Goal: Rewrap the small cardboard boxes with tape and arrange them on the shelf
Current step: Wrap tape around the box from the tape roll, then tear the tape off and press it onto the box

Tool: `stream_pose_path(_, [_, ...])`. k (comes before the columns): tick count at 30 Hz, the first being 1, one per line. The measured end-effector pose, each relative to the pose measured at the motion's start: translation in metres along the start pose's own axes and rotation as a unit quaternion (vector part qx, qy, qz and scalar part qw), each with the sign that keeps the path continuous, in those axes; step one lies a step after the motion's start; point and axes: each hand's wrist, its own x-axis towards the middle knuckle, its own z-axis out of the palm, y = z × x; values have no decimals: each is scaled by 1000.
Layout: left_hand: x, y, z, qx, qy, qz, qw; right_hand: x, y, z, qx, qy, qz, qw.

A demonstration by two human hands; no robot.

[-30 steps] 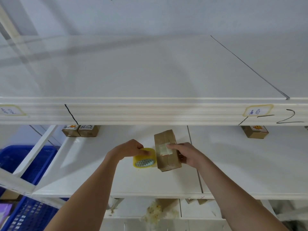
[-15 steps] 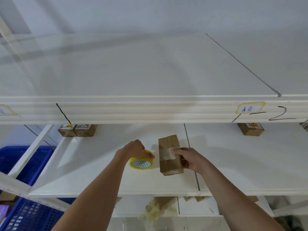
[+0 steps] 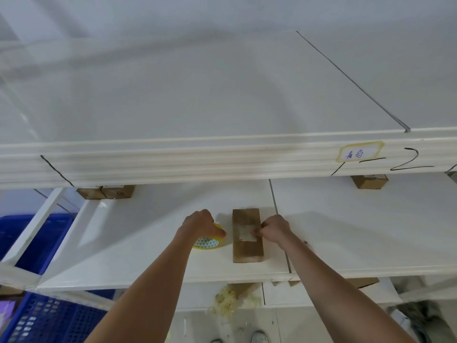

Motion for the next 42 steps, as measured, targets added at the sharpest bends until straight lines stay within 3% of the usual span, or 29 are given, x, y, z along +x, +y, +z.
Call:
stream_pose_path(8, [6, -6, 5, -5, -5, -8, 1000, -4, 12, 0, 19, 69, -59, 996])
stream_pose_path(11, [6, -6, 4, -9, 1, -8, 1000, -13, 26, -12, -61, 155, -73, 983])
stream_pose_path(15, [5, -1, 2, 4, -4, -9, 1000, -19, 49, -29, -195, 260, -30, 945])
stream_pose_path(17, [5, -1, 1, 1, -7, -15, 1000, -19, 56, -34, -245, 245, 19, 938])
stream_pose_path(22, [1, -2, 2, -9, -3, -33, 999, -24, 64, -43, -271, 126, 178, 938])
stream_pose_path(26, [-2, -3, 0, -3, 5, -33, 999, -21, 72, -44, -267, 72, 180, 944])
stream_pose_path(31, [-4, 0, 0, 17, 28, -22, 999, -24, 66, -45, -186, 127, 112, 968])
stream_pose_path(36, [-5, -2, 1, 10, 39, -3, 999, -26, 21, -32, 20, 230, -36, 972])
stream_pose_path(39, [-7, -4, -1, -2, 29, 14, 999, -38, -25, -4, 113, 227, -126, 959])
stream_pose_path(42, [-8, -8, -4, -30, 17, 26, 999, -40, -54, 33, 199, 168, -151, 954])
